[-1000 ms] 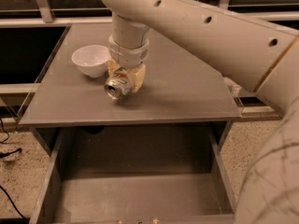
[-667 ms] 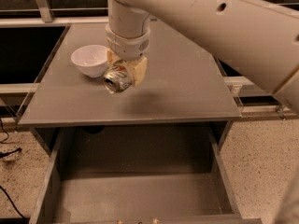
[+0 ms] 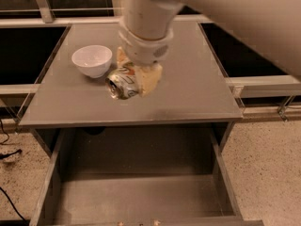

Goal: Place 7up can into top drawer

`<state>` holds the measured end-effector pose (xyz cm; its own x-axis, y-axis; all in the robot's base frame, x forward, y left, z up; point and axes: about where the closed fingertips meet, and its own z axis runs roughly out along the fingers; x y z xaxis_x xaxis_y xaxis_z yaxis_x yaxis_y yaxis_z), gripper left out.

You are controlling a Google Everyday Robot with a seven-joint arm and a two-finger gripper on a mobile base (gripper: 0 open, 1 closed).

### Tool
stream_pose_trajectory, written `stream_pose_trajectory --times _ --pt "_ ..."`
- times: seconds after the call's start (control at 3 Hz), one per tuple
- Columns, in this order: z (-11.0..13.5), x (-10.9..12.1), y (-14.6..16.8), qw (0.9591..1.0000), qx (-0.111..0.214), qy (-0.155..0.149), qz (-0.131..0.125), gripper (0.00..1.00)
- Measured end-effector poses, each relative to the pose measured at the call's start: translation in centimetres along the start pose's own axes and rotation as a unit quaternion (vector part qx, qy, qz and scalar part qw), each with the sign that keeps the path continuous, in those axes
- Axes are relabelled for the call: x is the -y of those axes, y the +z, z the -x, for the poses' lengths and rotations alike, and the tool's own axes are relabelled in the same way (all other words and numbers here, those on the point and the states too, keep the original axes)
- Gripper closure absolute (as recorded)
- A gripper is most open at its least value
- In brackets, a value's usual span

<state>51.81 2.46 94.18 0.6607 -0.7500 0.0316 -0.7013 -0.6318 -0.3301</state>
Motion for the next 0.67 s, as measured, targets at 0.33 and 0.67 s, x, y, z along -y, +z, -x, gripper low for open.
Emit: stream_pose_trajectory --times 0.33,0.67 --pt "-0.79 -1.38 -0.70 0.9982 0.022 0.044 -0.035 1.00" --pt "-0.81 -1.40 -0.71 0.9981 0.023 0.045 -0.035 1.00"
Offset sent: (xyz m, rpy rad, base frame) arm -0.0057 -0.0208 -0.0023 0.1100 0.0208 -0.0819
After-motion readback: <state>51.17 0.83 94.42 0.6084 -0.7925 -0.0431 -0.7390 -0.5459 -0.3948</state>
